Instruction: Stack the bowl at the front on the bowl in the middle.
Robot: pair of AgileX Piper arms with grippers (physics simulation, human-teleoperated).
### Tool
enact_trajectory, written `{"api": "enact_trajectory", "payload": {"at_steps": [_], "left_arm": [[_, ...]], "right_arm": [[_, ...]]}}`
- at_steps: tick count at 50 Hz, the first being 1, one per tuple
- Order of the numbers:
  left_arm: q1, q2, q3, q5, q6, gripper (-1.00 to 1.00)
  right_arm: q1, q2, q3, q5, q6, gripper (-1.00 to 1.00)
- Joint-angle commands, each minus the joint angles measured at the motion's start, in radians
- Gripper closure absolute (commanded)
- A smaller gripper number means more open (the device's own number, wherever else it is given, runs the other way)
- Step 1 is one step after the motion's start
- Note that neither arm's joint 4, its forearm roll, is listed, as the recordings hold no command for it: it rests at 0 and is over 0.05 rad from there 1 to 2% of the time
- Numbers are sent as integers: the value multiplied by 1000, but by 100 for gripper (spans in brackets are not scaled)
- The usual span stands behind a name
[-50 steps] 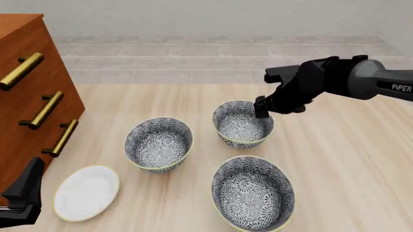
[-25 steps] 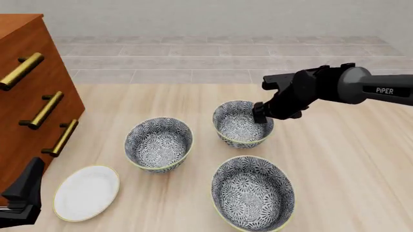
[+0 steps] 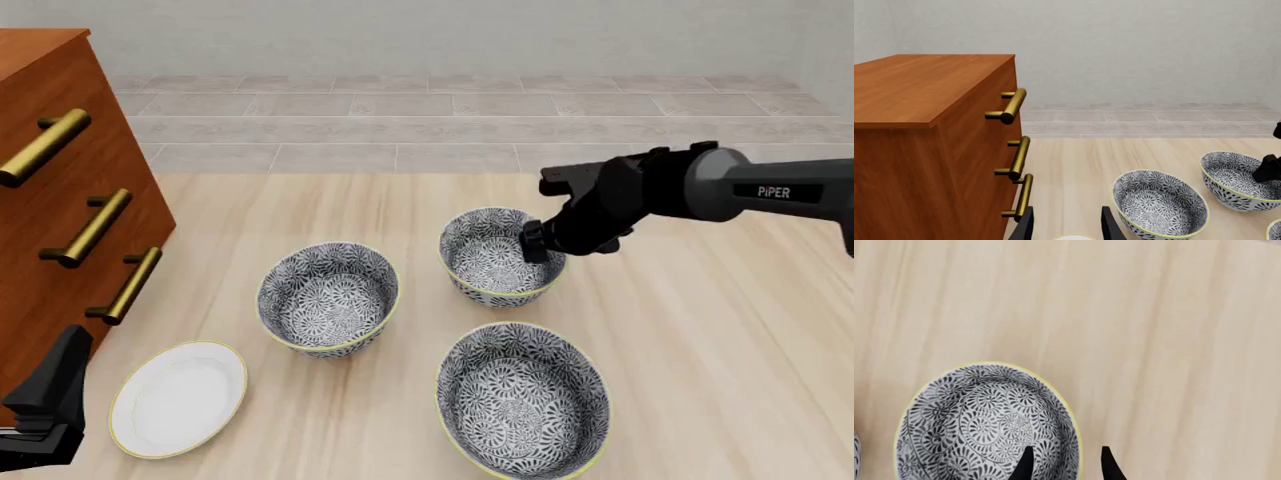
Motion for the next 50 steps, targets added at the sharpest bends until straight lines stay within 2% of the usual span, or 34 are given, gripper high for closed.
{"api": "enact_trajectory", "payload": {"at_steps": [1, 13, 14, 34, 39, 41, 50], "left_arm": [[1, -3, 1, 0, 2, -100], [1, -2, 1, 0, 2, -100], [1, -2, 1, 0, 1, -100], [1, -2, 1, -1, 2, -100], [1, -2, 1, -1, 2, -100], [1, -2, 1, -1, 2, -100], [1, -2, 2, -2, 2, -100]], "right_arm": [[-9, -1, -4, 6, -2, -100], [-13, 10, -5, 0, -7, -100], [-14, 8, -4, 0, -9, 100], [-22, -30, -12, 22, -9, 100], [-6, -67, -35, 62, 2, 100], [11, -90, -50, 80, 23, 100], [34, -149, -147, 184, 26, 100]]}}
